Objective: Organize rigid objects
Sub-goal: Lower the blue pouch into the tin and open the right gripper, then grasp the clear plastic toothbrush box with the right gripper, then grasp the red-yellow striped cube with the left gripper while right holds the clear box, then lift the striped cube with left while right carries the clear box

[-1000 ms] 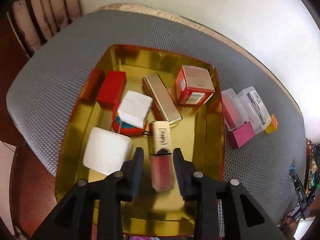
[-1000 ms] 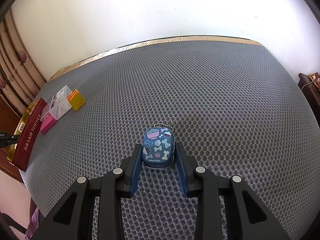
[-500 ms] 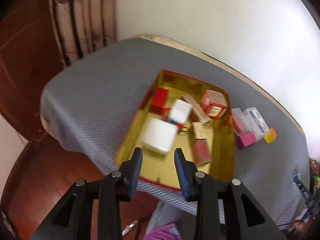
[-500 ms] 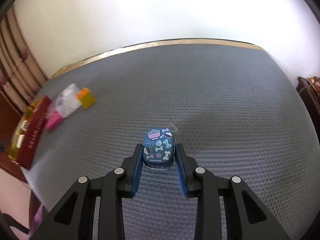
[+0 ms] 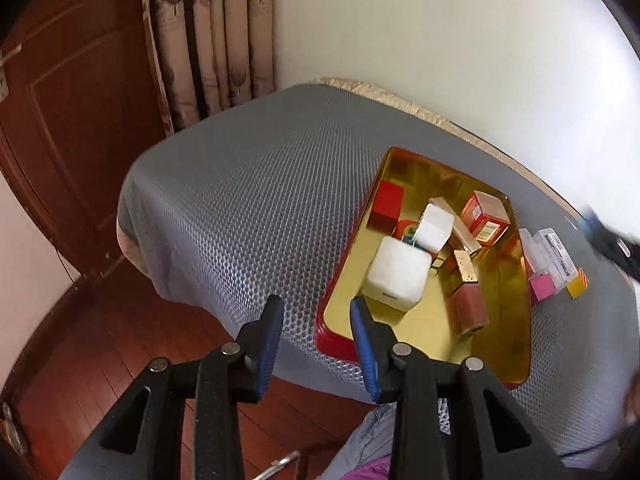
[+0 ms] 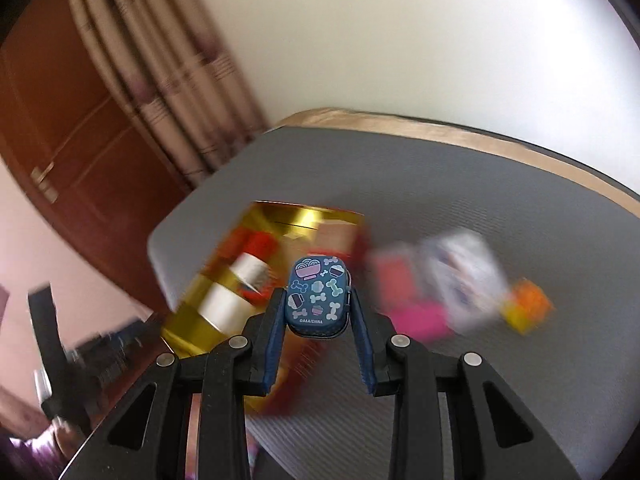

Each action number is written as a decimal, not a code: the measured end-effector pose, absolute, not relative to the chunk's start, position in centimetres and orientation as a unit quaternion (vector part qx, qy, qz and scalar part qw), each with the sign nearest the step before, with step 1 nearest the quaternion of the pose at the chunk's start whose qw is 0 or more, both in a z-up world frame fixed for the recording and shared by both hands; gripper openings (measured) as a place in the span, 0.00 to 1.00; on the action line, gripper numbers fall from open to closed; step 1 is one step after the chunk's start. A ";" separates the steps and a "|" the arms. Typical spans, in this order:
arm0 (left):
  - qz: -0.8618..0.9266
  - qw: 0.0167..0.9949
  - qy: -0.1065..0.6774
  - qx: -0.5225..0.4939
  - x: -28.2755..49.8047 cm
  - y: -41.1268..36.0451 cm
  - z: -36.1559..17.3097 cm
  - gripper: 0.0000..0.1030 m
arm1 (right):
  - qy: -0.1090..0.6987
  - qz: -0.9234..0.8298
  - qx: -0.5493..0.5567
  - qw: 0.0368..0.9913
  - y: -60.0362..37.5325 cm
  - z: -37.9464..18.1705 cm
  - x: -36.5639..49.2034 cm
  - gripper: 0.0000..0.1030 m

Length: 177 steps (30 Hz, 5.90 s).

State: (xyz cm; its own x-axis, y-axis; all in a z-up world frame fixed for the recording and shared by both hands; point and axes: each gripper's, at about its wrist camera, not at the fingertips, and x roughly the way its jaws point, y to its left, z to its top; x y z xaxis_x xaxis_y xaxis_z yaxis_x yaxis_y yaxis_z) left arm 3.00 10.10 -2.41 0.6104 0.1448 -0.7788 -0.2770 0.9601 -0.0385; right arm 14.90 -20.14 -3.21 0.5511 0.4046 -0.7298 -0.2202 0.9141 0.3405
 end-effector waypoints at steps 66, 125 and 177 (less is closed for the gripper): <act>0.127 0.879 0.453 -0.075 3.3 10.6 -3.8 0.52 | 0.588 0.132 -0.112 0.790 -25.6 -11.5 24.3 0.53; -0.287 0.812 0.444 0.248 17.4 -26.3 -6.3 0.54 | 0.438 -0.091 0.106 0.888 -47.2 -13.1 -0.7 0.57; -0.104 0.893 0.388 0.205 7.8 -12.5 -0.4 0.29 | 0.453 -0.099 0.070 0.883 -46.1 -13.7 0.9 0.60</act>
